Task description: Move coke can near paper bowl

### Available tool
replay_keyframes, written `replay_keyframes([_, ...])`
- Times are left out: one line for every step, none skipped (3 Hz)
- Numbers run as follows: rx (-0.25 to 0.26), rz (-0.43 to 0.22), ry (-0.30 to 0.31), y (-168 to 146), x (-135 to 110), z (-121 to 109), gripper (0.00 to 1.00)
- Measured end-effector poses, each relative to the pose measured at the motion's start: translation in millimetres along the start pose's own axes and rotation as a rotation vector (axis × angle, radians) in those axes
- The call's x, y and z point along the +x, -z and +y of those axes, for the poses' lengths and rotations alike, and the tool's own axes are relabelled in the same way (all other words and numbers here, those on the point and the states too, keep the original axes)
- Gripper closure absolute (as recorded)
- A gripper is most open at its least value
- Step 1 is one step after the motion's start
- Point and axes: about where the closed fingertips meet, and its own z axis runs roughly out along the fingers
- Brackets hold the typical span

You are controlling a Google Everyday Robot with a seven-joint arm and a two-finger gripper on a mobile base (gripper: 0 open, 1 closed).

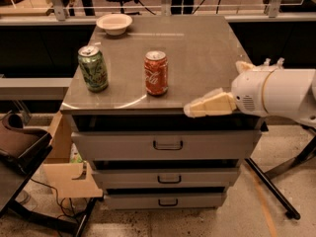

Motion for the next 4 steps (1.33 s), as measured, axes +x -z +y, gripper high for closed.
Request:
replay_keyframes([0.094,-0.159,0.016,-9,-32,-21,0.0])
replay_keyframes([0.157,-0.215,0.046,-13,-53,-27,0.0])
replay_keyframes([0.161,-0.212,0.042,-12,-52,-29,0.0])
replay_keyframes([0.135,-0.219,0.028,-23,-51,-26,0.0])
